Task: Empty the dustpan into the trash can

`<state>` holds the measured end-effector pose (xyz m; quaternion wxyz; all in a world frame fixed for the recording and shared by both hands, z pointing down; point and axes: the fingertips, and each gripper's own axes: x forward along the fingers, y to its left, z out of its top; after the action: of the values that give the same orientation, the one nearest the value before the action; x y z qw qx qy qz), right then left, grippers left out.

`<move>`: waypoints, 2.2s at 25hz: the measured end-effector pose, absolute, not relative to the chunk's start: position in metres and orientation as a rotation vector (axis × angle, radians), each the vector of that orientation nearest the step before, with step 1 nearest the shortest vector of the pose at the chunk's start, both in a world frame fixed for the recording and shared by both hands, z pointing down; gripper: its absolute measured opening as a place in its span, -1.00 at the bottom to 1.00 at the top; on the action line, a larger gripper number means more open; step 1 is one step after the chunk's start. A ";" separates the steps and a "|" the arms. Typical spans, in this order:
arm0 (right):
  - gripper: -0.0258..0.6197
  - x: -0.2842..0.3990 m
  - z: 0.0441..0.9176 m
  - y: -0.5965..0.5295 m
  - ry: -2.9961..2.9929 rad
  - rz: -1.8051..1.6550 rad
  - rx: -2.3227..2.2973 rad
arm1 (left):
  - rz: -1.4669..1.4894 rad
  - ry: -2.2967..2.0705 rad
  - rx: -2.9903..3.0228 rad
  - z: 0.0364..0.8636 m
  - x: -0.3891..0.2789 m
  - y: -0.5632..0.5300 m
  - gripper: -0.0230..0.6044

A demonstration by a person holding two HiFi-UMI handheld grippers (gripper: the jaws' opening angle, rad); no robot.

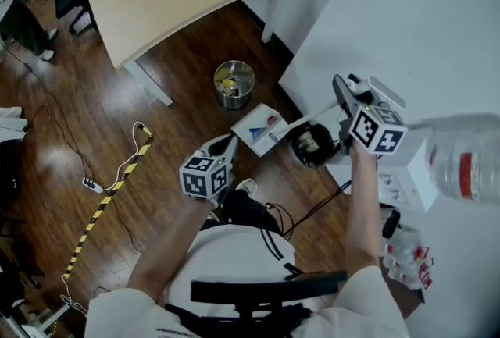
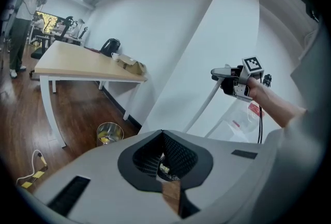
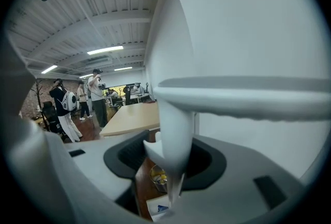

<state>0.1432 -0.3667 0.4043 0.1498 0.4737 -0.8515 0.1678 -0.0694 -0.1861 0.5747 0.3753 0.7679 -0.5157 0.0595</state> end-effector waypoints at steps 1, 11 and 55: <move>-0.27 0.144 0.401 -0.369 -2.453 0.482 1.348 | 0.158 -1.323 1.963 0.575 -0.068 -0.188 -0.96; -0.27 0.147 0.356 -0.378 -2.538 0.396 1.233 | 0.185 -1.363 1.946 0.573 -0.062 -0.194 -0.96; -0.30 0.019 0.274 -0.593 -2.682 0.034 0.910 | -0.016 -1.637 1.653 0.585 -0.245 -0.277 -0.96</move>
<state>0.0194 -0.5931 0.2740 0.1539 0.3175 -0.9356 0.0120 -0.2448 -0.2767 0.5849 0.3965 0.6522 -0.6461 -0.0064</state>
